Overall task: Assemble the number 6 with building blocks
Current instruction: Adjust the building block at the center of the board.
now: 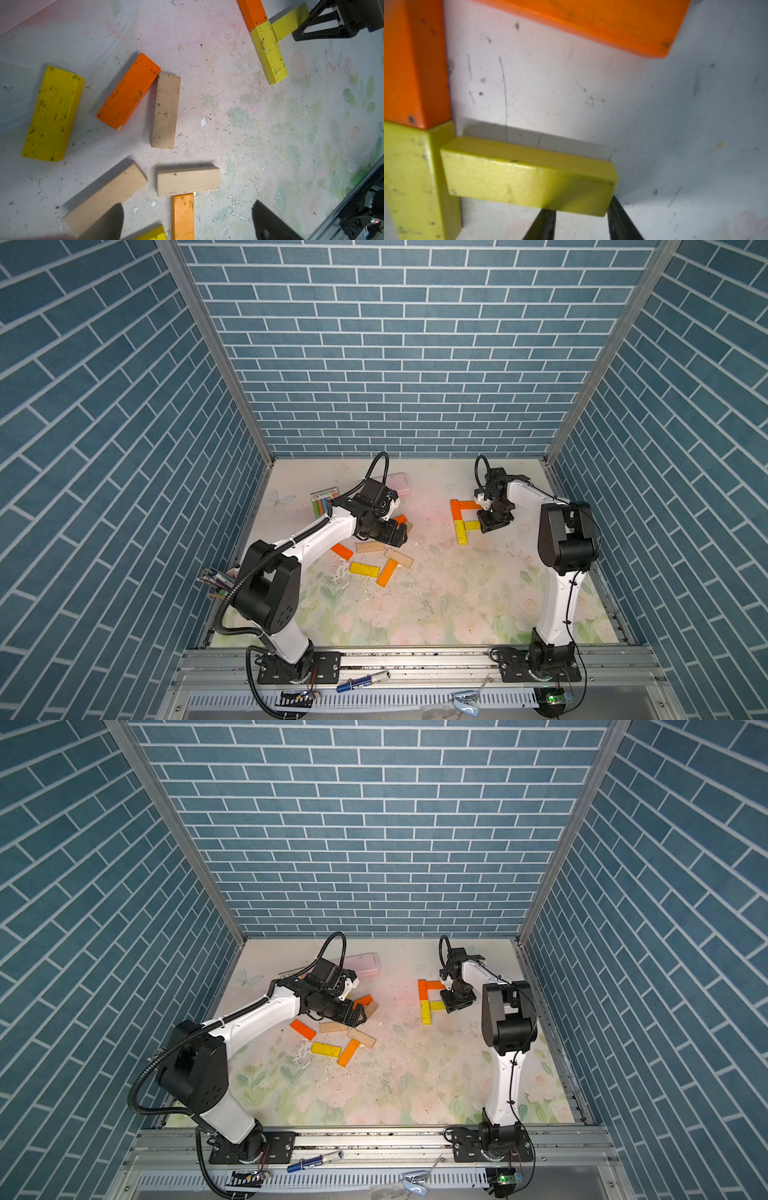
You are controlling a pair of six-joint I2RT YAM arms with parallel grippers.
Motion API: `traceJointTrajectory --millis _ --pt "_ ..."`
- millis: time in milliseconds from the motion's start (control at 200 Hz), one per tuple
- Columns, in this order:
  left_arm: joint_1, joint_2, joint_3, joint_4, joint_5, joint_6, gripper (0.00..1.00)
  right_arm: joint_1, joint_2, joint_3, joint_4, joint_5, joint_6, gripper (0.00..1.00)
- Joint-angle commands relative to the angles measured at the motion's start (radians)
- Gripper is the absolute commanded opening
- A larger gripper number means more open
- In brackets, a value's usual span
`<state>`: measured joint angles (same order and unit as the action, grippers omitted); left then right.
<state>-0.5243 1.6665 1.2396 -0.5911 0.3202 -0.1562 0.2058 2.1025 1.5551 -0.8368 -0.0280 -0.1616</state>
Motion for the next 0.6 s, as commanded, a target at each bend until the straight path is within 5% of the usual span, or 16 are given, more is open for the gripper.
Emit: traceJointTrajectory --millis 0,595 --pt "-0.005 0.011 0.026 -0.016 0.011 0.008 0.97 0.021 0.051 0.013 0.032 -0.053 -0.014 0.41" --pt "-0.005 0.017 0.026 -0.015 0.018 0.007 0.97 0.021 -0.011 -0.005 0.024 -0.089 -0.010 0.41"
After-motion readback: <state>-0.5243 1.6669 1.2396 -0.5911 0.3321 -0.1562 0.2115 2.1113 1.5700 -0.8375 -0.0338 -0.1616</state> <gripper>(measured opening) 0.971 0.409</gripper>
